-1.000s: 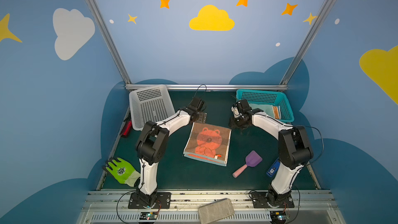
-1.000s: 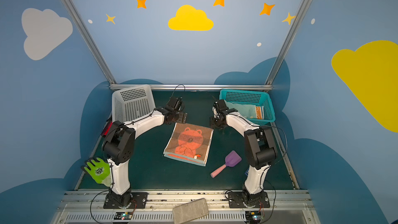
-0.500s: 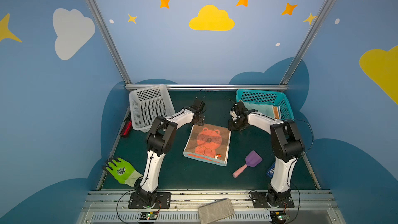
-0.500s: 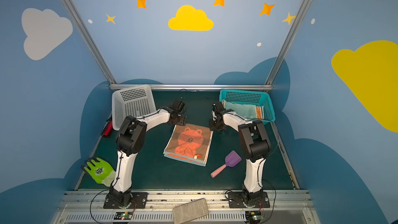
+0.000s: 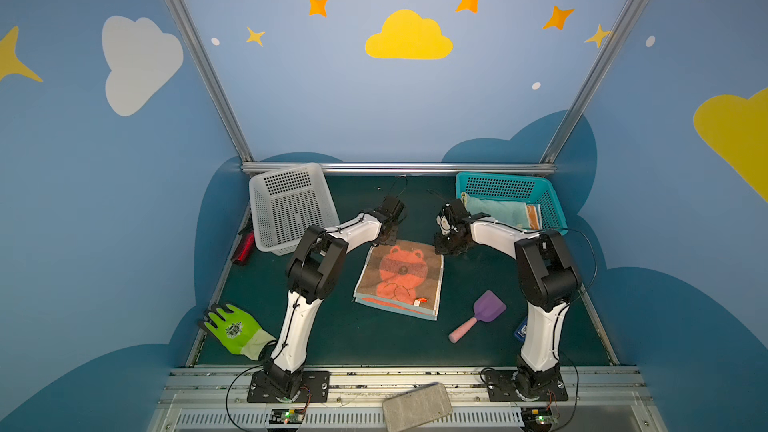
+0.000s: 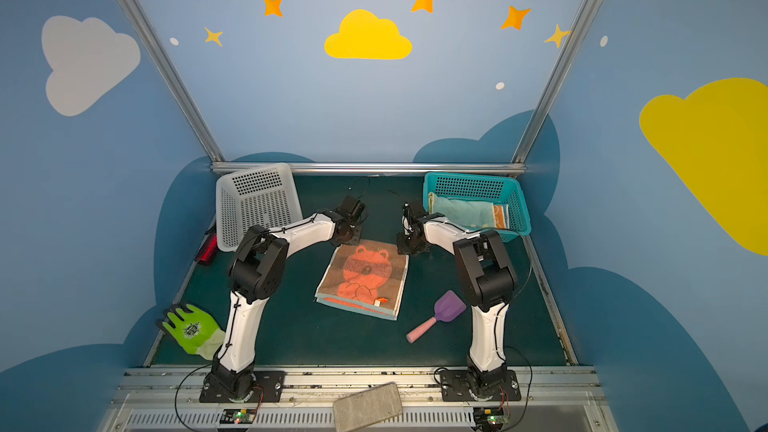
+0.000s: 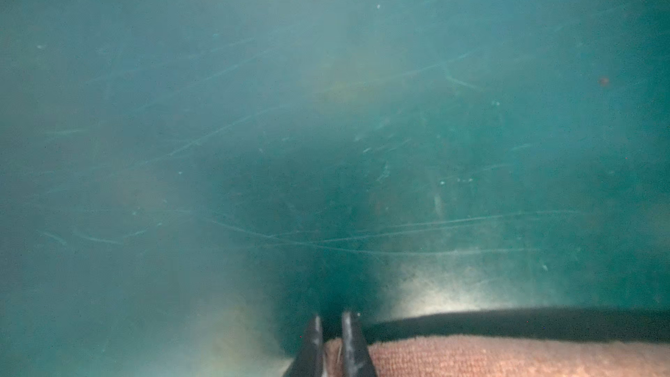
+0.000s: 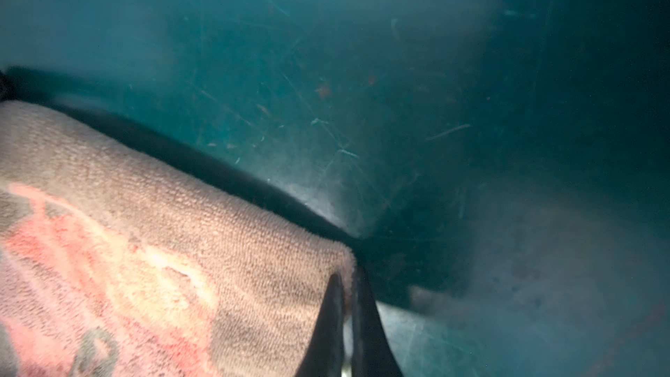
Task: Fold and stack the towels
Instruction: 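Fold the towel again toward the robot with both grippers into a strip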
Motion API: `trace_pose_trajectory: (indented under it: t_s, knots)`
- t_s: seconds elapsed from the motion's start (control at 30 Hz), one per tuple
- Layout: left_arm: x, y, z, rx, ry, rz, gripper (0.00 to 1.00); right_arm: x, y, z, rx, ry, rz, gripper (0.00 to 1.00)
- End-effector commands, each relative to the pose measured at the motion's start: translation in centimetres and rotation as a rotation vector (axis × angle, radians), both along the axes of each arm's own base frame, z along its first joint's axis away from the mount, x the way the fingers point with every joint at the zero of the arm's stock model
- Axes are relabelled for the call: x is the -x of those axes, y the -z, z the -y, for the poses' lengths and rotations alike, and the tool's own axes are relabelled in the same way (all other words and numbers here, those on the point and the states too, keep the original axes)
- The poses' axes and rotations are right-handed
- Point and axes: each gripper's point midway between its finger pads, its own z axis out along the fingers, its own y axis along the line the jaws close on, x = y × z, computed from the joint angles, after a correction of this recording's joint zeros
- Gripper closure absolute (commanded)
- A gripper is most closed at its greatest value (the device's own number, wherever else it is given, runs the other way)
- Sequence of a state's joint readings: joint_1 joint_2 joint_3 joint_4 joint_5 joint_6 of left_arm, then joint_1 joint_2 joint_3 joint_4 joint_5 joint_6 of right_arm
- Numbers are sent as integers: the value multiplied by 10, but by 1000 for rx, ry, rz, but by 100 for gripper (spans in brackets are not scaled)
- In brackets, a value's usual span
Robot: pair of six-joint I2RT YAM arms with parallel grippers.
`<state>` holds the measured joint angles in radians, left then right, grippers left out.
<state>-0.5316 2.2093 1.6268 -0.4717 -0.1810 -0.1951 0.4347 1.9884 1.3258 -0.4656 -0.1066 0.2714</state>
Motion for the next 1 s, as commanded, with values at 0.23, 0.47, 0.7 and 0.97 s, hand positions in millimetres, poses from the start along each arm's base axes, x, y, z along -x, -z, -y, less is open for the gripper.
trace_pose_trajectory:
  t_s: [0.23, 0.47, 0.7, 0.97]
  knots:
    - [5, -15, -32, -20, -6, -17, 96, -16, -36, 1, -42, -40, 96, 100]
    - [0, -37, -36, 12, -9, 44, 96, -22, -53, -1, -63, -72, 149, 100]
    - [-18, -62, -33, 63, 0, 142, 96, -35, -69, -7, -92, -119, 221, 100]
    - [-32, -83, -31, 124, 9, 236, 96, -52, -94, -18, -162, -174, 325, 100]
